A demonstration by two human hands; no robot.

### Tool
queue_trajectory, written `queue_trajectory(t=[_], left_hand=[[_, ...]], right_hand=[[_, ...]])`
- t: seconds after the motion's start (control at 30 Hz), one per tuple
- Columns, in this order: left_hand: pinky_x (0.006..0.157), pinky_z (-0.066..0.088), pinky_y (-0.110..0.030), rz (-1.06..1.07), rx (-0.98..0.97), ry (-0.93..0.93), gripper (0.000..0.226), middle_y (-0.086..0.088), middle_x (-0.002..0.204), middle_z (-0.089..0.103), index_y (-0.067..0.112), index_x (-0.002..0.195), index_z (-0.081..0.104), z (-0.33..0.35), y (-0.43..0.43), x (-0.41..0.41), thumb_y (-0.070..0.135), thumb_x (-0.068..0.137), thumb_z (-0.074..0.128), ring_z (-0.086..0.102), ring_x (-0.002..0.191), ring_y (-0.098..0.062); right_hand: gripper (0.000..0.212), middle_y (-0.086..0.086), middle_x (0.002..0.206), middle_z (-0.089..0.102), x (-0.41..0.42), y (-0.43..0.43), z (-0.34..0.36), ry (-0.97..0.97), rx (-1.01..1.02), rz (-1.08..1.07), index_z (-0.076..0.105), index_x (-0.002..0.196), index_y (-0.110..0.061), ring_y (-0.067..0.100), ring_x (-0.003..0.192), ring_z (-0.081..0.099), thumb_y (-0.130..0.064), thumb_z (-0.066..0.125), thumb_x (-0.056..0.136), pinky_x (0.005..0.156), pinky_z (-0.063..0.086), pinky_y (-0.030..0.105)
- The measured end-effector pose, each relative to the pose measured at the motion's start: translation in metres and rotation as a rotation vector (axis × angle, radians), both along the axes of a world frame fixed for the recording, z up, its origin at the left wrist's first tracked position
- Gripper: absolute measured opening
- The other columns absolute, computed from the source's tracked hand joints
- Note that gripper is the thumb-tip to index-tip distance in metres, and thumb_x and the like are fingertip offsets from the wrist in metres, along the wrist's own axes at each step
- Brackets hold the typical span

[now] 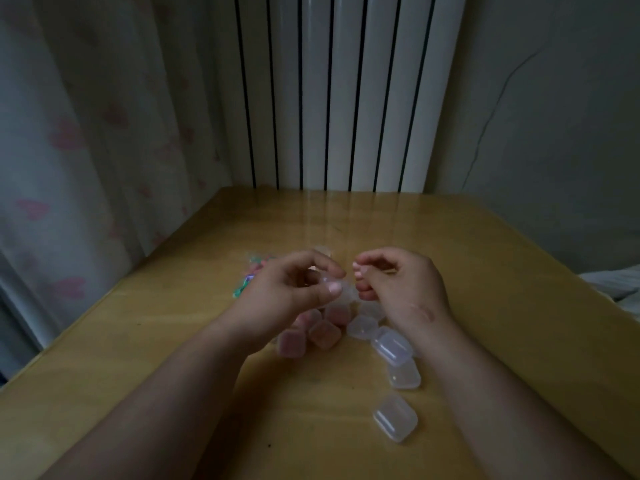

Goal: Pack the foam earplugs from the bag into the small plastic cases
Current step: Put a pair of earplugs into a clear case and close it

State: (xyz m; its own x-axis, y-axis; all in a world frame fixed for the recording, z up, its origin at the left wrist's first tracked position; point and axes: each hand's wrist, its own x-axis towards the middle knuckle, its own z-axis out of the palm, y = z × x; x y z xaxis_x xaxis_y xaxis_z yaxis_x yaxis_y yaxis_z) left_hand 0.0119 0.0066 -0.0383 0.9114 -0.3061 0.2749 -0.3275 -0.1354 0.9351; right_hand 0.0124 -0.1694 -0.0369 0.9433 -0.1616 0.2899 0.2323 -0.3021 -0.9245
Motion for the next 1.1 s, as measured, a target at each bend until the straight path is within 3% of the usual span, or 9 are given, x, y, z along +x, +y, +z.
queue_trajectory(t=[0.07, 0.13, 0.27, 0.37, 0.47, 0.67, 0.83, 1.0, 1.1], left_hand=[[0.089, 0.054, -0.044, 0.046, 0.000, -0.008, 0.015, -0.012, 0.101, 0.066, 0.022, 0.079, 0.070, 0.000, 0.000, 0.001, 0.007, 0.081, 0.074, 0.064, 0.097, -0.029], [0.083, 0.055, -0.039, 0.091, -0.018, 0.001, 0.028, -0.007, 0.098, 0.065, 0.021, 0.087, 0.066, -0.001, 0.000, 0.003, -0.006, 0.080, 0.071, 0.063, 0.094, -0.024], [0.082, 0.059, -0.030, 0.160, -0.074, 0.036, 0.046, 0.000, 0.108, 0.067, 0.031, 0.100, 0.067, 0.000, -0.001, 0.001, -0.009, 0.079, 0.071, 0.067, 0.102, -0.016], [0.083, 0.056, -0.021, 0.199, 0.015, -0.052, 0.041, 0.003, 0.111, 0.064, 0.033, 0.096, 0.068, 0.004, -0.002, -0.001, -0.002, 0.076, 0.076, 0.065, 0.100, -0.004], [0.080, 0.050, -0.009, 0.219, 0.126, -0.183, 0.039, 0.011, 0.106, 0.061, 0.032, 0.090, 0.068, 0.007, -0.004, -0.005, -0.002, 0.074, 0.078, 0.061, 0.092, 0.006], [0.085, 0.054, -0.018, 0.119, 0.027, -0.050, 0.027, 0.009, 0.109, 0.067, 0.025, 0.095, 0.076, 0.011, 0.002, -0.006, 0.023, 0.069, 0.077, 0.064, 0.097, -0.002], [0.078, 0.054, -0.015, 0.158, -0.008, -0.042, 0.036, 0.006, 0.106, 0.069, 0.030, 0.107, 0.068, 0.007, 0.001, -0.004, 0.007, 0.080, 0.076, 0.067, 0.094, -0.003], [0.083, 0.053, -0.014, 0.200, 0.040, -0.125, 0.031, 0.007, 0.114, 0.064, 0.026, 0.105, 0.069, 0.006, 0.002, -0.002, 0.009, 0.080, 0.076, 0.065, 0.098, 0.001], [0.085, 0.052, -0.012, 0.220, 0.087, -0.189, 0.030, 0.008, 0.114, 0.062, 0.028, 0.100, 0.069, 0.005, 0.001, -0.002, 0.008, 0.079, 0.077, 0.063, 0.098, 0.003]], right_hand=[[0.023, -0.001, 0.076, 0.074, -0.003, 0.002, 0.002, 0.032, -0.008, 0.031, 0.072, 0.078, -0.023, 0.009, 0.067, 0.071, -0.004, 0.064, 0.088, 0.061, 0.057, 0.023], [0.022, 0.001, 0.075, 0.074, -0.006, 0.002, 0.003, 0.055, 0.028, 0.056, 0.073, 0.077, -0.020, 0.015, 0.069, 0.072, -0.004, 0.061, 0.087, 0.065, 0.060, 0.030], [0.009, 0.006, 0.076, 0.073, -0.012, 0.002, 0.007, 0.107, 0.007, 0.196, 0.074, 0.086, -0.017, 0.019, 0.070, 0.071, -0.011, 0.067, 0.086, 0.070, 0.061, 0.038], [0.011, -0.002, 0.080, 0.072, -0.014, 0.005, 0.005, 0.055, -0.125, 0.183, 0.071, 0.088, -0.028, 0.012, 0.071, 0.070, -0.024, 0.077, 0.080, 0.070, 0.059, 0.029], [0.022, -0.007, 0.080, 0.071, -0.013, 0.008, 0.003, 0.004, -0.189, 0.117, 0.065, 0.078, -0.039, 0.008, 0.074, 0.068, -0.021, 0.079, 0.079, 0.068, 0.055, 0.020], [0.026, -0.008, 0.084, 0.069, -0.010, 0.008, -0.003, -0.094, -0.219, 0.046, 0.068, 0.082, -0.039, 0.003, 0.073, 0.064, -0.015, 0.078, 0.078, 0.063, 0.048, 0.011], [0.026, -0.002, 0.080, 0.073, -0.010, 0.006, 0.001, 0.015, -0.033, 0.093, 0.069, 0.085, -0.031, 0.010, 0.075, 0.071, -0.005, 0.062, 0.086, 0.071, 0.059, 0.028], [0.017, 0.009, 0.079, 0.073, -0.012, 0.007, 0.004, 0.120, 0.136, 0.214, 0.075, 0.083, -0.012, 0.014, 0.068, 0.067, -0.016, 0.062, 0.092, 0.065, 0.057, 0.030], [0.017, 0.007, 0.073, 0.071, -0.011, 0.007, 0.000, 0.128, 0.129, 0.257, 0.077, 0.087, -0.011, 0.015, 0.067, 0.066, -0.023, 0.065, 0.091, 0.064, 0.054, 0.030]])
